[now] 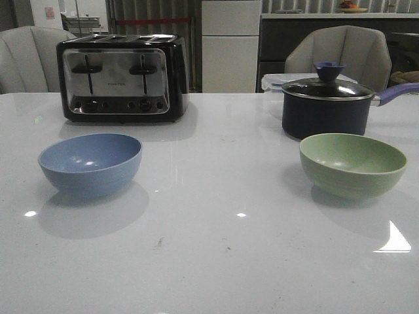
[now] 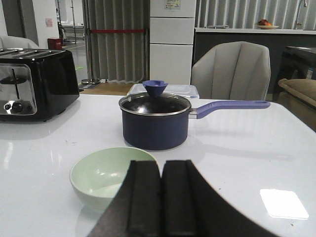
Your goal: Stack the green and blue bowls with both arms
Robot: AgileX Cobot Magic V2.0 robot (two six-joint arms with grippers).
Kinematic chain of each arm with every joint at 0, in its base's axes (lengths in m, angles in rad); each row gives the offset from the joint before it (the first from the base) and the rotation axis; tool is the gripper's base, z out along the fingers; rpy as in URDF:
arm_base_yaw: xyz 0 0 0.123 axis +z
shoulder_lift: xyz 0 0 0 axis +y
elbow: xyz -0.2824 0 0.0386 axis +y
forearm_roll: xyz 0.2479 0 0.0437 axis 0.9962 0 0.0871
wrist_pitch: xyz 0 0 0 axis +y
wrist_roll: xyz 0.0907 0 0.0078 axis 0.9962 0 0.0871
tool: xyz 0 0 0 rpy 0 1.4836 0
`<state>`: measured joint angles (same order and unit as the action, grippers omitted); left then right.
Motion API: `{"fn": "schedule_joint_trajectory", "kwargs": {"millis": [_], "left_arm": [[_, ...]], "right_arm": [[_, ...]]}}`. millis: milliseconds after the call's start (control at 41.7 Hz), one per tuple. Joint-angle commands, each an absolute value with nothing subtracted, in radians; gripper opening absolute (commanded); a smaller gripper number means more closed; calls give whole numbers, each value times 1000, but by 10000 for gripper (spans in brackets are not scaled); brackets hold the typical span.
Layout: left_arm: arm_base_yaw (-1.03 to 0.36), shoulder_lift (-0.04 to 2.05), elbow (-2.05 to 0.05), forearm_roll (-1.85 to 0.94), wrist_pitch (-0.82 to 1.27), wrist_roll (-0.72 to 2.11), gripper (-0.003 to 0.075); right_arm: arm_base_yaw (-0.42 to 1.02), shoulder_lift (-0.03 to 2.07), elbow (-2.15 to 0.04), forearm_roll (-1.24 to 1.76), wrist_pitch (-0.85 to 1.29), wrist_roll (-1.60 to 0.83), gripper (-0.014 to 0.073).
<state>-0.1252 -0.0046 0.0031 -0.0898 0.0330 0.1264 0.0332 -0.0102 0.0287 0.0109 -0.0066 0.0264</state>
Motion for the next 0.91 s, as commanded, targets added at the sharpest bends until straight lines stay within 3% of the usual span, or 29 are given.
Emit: {"fn": "schedule_joint_trajectory", "kwargs": {"millis": [0, 888], "left_arm": [[-132, -24, 8, -91, -58, 117, 94], [-132, -24, 1, -89, -105, 121, 94]], "right_arm": [[31, -30, 25, 0, -98, 28, 43], [31, -30, 11, 0, -102, 28, 43]]}}
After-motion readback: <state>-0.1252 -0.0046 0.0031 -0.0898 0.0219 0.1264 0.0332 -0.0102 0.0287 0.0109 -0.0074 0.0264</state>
